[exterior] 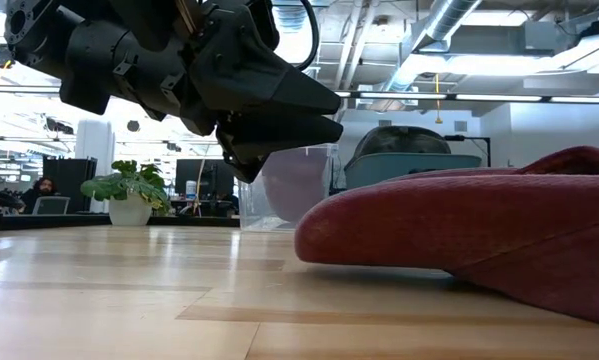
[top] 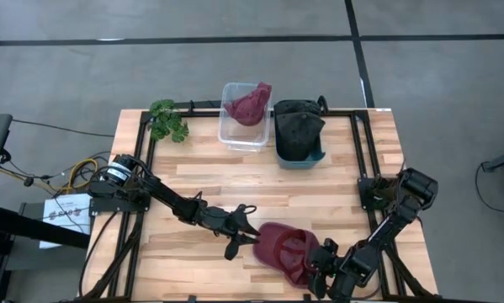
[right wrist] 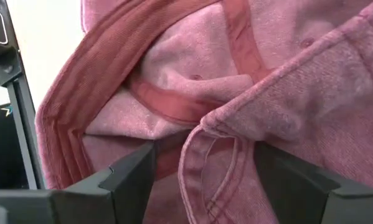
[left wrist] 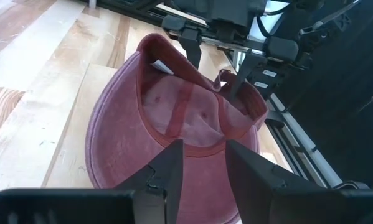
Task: Pick & Place hat
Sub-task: Put the red cap into the transparent bin
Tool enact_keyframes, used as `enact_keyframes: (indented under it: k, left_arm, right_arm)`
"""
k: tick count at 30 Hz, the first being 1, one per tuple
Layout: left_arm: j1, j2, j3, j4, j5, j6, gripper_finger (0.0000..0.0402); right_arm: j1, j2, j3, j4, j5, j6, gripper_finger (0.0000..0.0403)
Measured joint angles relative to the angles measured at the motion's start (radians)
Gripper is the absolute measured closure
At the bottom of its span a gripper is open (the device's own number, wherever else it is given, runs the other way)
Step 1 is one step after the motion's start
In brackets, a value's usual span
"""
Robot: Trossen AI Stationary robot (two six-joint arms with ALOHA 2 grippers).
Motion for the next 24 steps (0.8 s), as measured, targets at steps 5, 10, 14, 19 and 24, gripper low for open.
enact_keyframes:
  k: [5, 10, 14, 19, 24]
  left_arm:
    - [0.000, 0.000, 0.000, 0.000, 0.000, 0.000, 0.0284]
    - [0.000, 0.000, 0.000, 0.000, 0.000, 0.000, 0.0284]
    - [0.000, 0.000, 0.000, 0.000, 0.000, 0.000, 0.0284]
    - [0.000, 0.000, 0.000, 0.000, 0.000, 0.000, 0.0284]
    - [0.000, 0.000, 0.000, 0.003, 0.000, 0.000, 0.0284]
  right_arm:
    - [-0.001, -0.025, -0.004, -0.003, -0.014, 0.002, 0.0181]
    - [0.000, -0.053, -0.004, 0.008, -0.006, -0.008, 0.0295]
    - [-0.002, -0.063, -0.004, 0.048, 0.009, -0.067, 0.0389]
    - [-0.015, -0.072, -0.003, 0.072, 0.039, -0.098, 0.0391]
    - [-0.057, -0.082, -0.003, 0.142, 0.054, -0.192, 0.0396]
